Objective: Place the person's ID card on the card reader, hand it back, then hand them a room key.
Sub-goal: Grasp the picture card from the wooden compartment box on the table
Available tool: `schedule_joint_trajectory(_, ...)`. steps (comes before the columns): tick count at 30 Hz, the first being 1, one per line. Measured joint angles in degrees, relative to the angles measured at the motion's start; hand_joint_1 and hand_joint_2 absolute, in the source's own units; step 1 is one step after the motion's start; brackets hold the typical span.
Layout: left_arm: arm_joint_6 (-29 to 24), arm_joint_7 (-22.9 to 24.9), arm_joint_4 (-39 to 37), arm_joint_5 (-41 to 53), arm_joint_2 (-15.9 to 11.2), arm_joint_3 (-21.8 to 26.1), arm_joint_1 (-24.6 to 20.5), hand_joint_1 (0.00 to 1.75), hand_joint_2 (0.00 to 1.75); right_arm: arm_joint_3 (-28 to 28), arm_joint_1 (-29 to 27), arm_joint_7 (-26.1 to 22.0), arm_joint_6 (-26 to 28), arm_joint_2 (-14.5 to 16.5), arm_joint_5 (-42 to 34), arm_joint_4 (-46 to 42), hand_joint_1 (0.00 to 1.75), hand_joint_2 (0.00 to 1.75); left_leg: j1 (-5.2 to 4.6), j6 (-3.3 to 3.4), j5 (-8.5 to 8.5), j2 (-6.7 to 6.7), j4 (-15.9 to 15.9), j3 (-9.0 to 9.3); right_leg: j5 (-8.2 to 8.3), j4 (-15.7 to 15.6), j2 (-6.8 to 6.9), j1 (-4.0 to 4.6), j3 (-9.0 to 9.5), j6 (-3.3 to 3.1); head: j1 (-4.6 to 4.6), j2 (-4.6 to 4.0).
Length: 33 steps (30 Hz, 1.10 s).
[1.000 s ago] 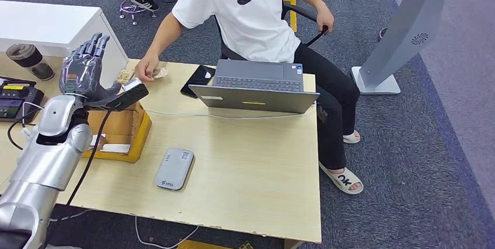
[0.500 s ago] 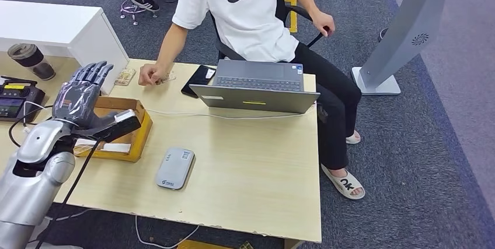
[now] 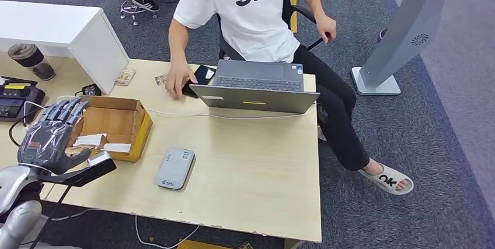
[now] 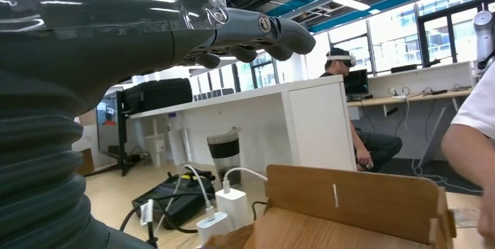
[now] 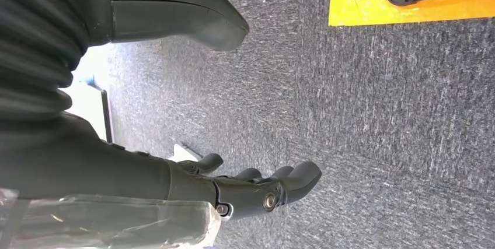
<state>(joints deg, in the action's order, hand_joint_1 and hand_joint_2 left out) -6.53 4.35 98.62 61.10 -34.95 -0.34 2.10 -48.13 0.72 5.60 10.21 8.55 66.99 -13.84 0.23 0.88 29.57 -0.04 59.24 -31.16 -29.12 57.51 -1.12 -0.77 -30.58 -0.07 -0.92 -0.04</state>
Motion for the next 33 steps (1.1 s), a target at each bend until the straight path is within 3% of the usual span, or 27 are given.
schedule_joint_trajectory(9, -0.36, 2.77, 3.61, 6.99, 0.39, 6.32, 6.36, 0.00, 1.75, -1.20, -0.11, 0.07, 0.02, 0.02, 0.21, -0.32, 0.00, 1.75, 0.00, -0.01, -0.01, 0.02, 0.00, 0.02, 0.02, 0.01, 0.00, 0.00, 0.03, -0.01, 0.01, 0.00)
schedule_joint_trajectory(18, -0.45, 5.51, 5.28, 13.01, 4.68, 15.84, 12.45, 0.00, 1.75, -3.22, -0.15, 0.20, -0.02, 0.58, 1.41, -0.82, 0.00, 1.75, 0.01, -0.01, 0.00, -0.01, -0.01, -0.01, 0.00, 0.00, 0.02, 0.00, 0.02, -0.02, 0.01, 0.00)
schedule_joint_trajectory(33, 0.45, 4.87, 3.97, 14.55, 9.13, 23.57, 13.86, 0.00, 1.75, -4.44, -0.14, 0.18, -0.03, 0.89, 3.24, -1.20, 0.00, 1.75, 0.01, -0.01, -0.01, -0.06, 0.00, 0.00, 0.00, 0.00, 0.09, 0.01, 0.04, -0.02, 0.00, 0.00)
